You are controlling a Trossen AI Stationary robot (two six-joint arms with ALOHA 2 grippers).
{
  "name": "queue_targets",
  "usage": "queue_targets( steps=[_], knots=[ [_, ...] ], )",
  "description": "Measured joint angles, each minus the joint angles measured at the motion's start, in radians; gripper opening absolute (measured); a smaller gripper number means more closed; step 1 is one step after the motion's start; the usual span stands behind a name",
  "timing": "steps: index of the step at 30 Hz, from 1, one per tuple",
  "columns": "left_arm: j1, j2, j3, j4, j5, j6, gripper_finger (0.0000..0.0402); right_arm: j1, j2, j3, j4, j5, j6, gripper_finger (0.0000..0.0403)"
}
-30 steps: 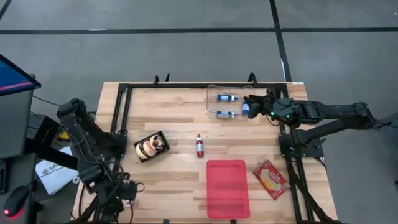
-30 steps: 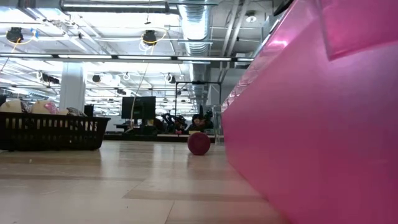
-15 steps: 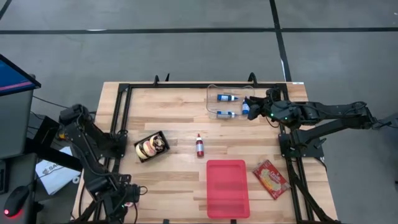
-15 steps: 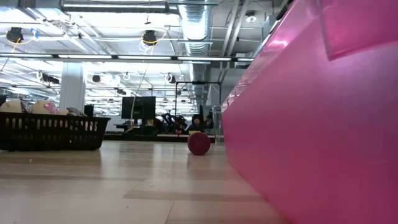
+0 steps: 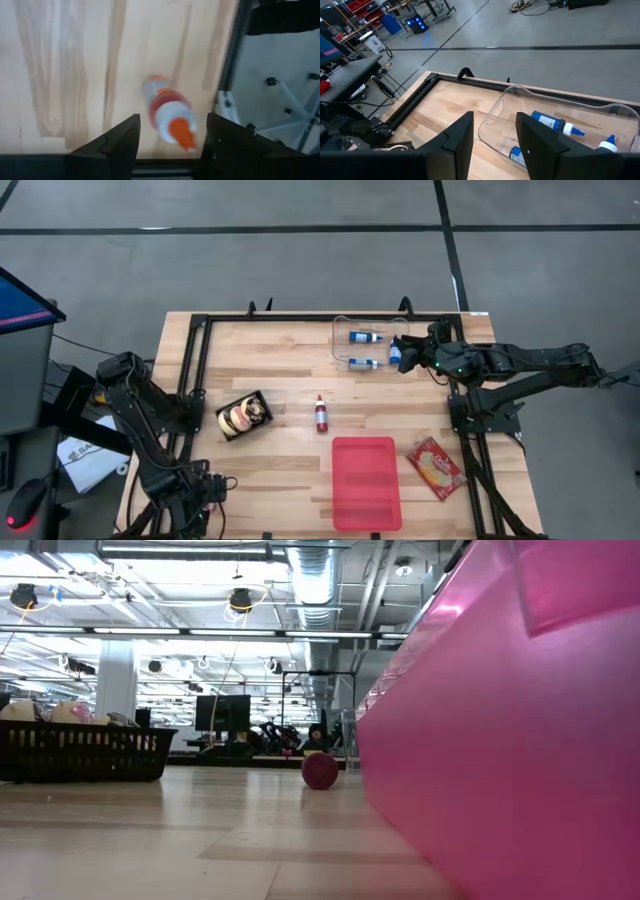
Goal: Pick & Place Food Item
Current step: Put the orange food coloring bottle into the transparent bin
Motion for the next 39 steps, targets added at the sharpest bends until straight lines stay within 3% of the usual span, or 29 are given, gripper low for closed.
queue_targets(
  steps=[14, 18, 23, 26, 34, 39],
  knots=[
    [0.0, 0.001, -0.051, 0.073, 0.022, -0.056, 0.0191, 0.0, 0.0, 0.0, -0.004, -0.003, -0.002, 0.014],
    [0.0, 0.001, -0.051, 0.072, 0.022, -0.062, 0.0166, 0.0, 0.0, 0.0, -0.007, -0.003, -0.002, 0.014],
    [0.003, -0.001, -0.051, 0.065, 0.009, -0.099, 0.0106, 0.0, 0.0, 0.0, -0.011, -0.003, -0.002, 0.014],
    [0.015, -0.002, -0.05, 0.067, -0.017, -0.128, 0.0102, 0.0, 0.0, 0.0, -0.011, -0.003, -0.002, 0.014],
    [0.114, -0.029, -0.052, 0.054, -0.238, -0.157, 0.0102, 0.0, 0.0, 0.0, -0.01, -0.006, -0.009, 0.014],
    [0.257, -0.143, -0.052, 0.035, -0.52, -0.153, 0.0102, 0.0, 0.0, 0.0, 0.009, -0.05, -0.058, 0.014]
  ],
)
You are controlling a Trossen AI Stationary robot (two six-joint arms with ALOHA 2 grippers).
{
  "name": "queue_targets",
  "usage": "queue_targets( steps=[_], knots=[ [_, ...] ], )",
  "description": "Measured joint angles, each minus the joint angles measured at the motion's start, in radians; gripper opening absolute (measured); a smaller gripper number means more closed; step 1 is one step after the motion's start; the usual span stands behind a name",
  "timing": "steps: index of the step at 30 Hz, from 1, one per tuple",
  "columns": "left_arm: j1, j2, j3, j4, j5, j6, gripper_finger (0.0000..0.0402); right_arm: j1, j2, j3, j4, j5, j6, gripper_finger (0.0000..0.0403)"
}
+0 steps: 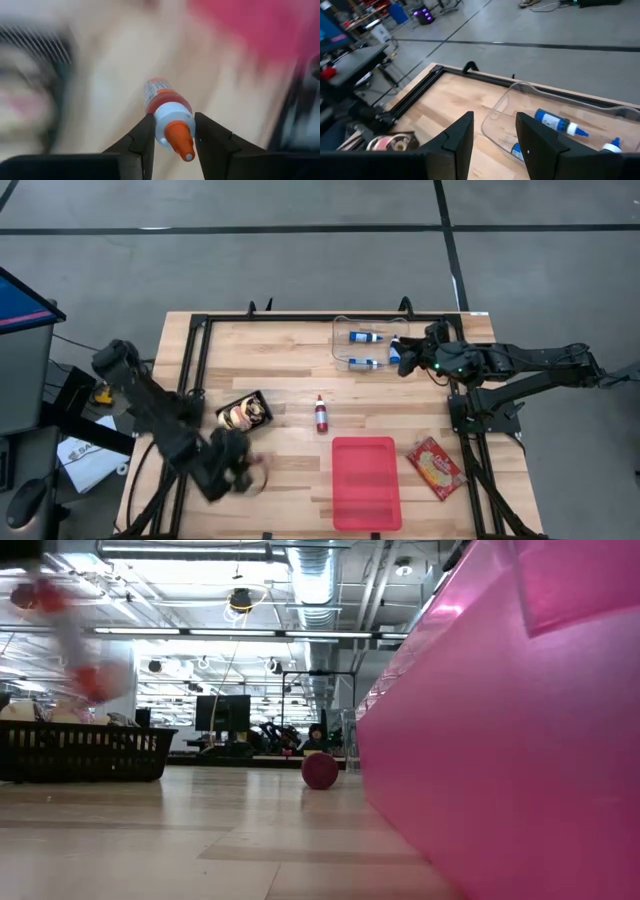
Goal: Pick & Place Food Item
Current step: Put the orange food coloring bottle into the transparent bin
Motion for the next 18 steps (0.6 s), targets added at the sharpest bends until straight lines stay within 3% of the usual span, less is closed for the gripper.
queue_targets(
  steps=[3, 6, 8, 11, 15, 18],
  knots=[
    [0.108, -0.099, 0.0, 0.026, -0.185, 0.058, 0.0102, 0.0, -0.011, 0.0, 0.025, -0.037, -0.052, 0.014],
    [0.254, -0.177, 0.0, 0.167, -0.228, 0.296, 0.0102, -0.002, -0.023, 0.0, 0.038, -0.058, -0.086, 0.014],
    [0.378, -0.205, 0.0, 0.294, -0.178, 0.488, 0.0102, -0.011, -0.033, 0.0, 0.036, -0.058, -0.088, 0.014],
    [0.592, -0.196, 0.0, 0.51, -0.004, 0.736, 0.0102, -0.024, -0.051, 0.0, 0.034, -0.057, -0.095, 0.014],
    [0.836, -0.107, 0.0, 0.732, 0.237, 0.942, 0.0102, -0.024, -0.071, 0.0, 0.025, -0.055, -0.107, 0.014],
    [0.974, -0.021, 0.0, 0.838, 0.314, 1.017, 0.0102, -0.031, -0.079, 0.0, 0.0, -0.054, -0.106, 0.014]
  ],
)
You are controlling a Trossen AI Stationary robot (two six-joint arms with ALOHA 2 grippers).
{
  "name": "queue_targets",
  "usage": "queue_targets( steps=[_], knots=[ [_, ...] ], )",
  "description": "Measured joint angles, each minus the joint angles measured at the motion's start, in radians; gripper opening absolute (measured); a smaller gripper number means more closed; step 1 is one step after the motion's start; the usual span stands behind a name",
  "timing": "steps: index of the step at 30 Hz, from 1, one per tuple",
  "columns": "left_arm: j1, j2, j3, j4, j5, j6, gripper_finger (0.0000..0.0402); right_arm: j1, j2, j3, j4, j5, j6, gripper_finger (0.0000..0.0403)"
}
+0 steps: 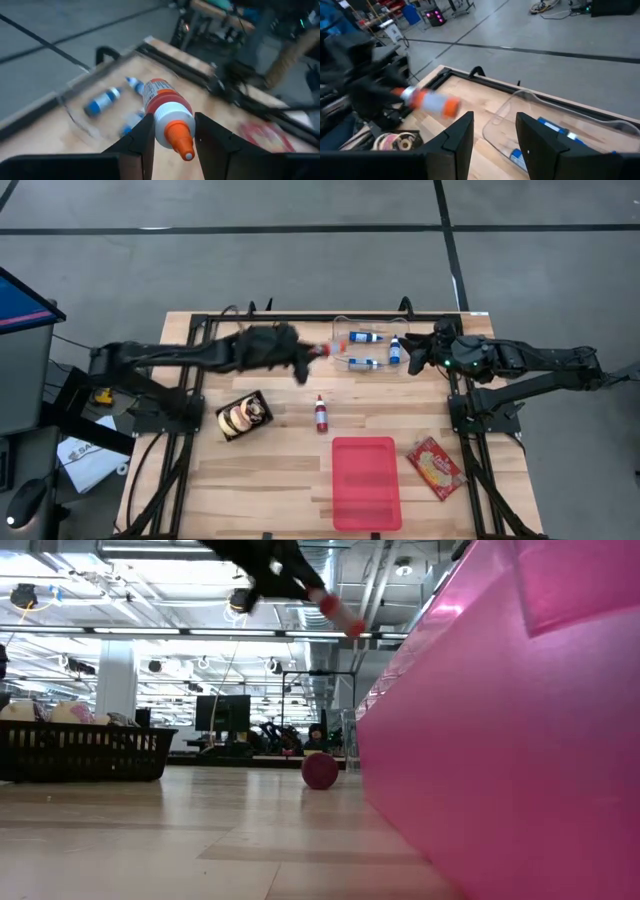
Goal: Pick & Place Food Item
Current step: Put the orange food coloring bottle into the transparent bin
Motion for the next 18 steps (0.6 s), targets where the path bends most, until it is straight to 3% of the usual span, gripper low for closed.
queue_targets(
  steps=[6, 11, 18],
  knots=[
    [0.175, 0.191, 0.037, 0.14, 0.136, 0.012, 0.0102, -0.006, 0.001, 0.0, -0.029, 0.003, 0.008, 0.014],
    [0.22, 0.354, 0.15, 0.16, 0.202, 0.03, 0.0102, -0.034, 0.001, 0.0, -0.052, 0.007, 0.048, 0.014],
    [0.237, 0.494, 0.271, 0.158, 0.202, 0.027, 0.0102, -0.066, 0.001, 0.0, -0.057, 0.002, 0.056, 0.014]
  ],
)
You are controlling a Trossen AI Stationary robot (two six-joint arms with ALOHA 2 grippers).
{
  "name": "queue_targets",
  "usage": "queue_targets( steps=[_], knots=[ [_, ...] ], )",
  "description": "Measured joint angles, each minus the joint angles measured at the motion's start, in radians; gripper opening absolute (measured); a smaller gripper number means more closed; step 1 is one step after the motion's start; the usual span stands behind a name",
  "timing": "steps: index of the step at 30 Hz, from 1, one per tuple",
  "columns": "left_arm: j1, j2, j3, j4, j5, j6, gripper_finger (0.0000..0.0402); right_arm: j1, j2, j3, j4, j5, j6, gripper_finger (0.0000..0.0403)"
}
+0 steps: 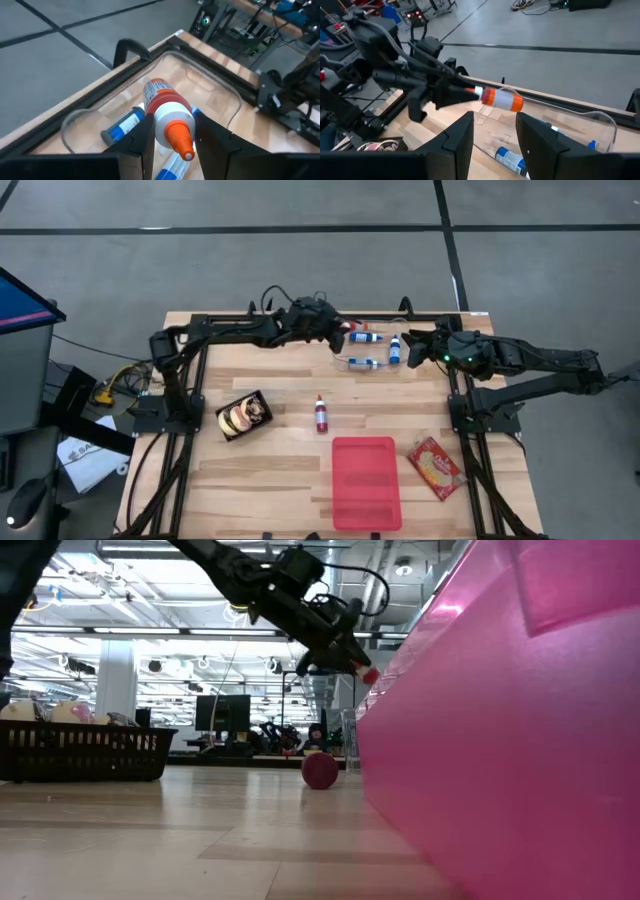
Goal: Pick & Place Food Item
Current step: Put the orange food coloring bottle into the transparent bin
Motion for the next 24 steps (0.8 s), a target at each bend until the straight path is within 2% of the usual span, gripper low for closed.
queue_targets(
  steps=[7, 19, 24],
  knots=[
    [-0.003, 0.063, 0.009, -0.046, 0.014, -0.029, 0.0102, -0.008, 0.0, 0.0, 0.0, 0.001, 0.0, 0.014],
    [-0.003, 0.064, 0.006, -0.097, 0.01, -0.029, 0.0102, -0.012, 0.0, 0.0, 0.0, 0.003, 0.0, 0.014],
    [-0.004, 0.064, 0.002, -0.098, 0.009, -0.029, 0.0139, -0.011, 0.001, 0.0, 0.0, 0.002, 0.001, 0.014]
  ],
)
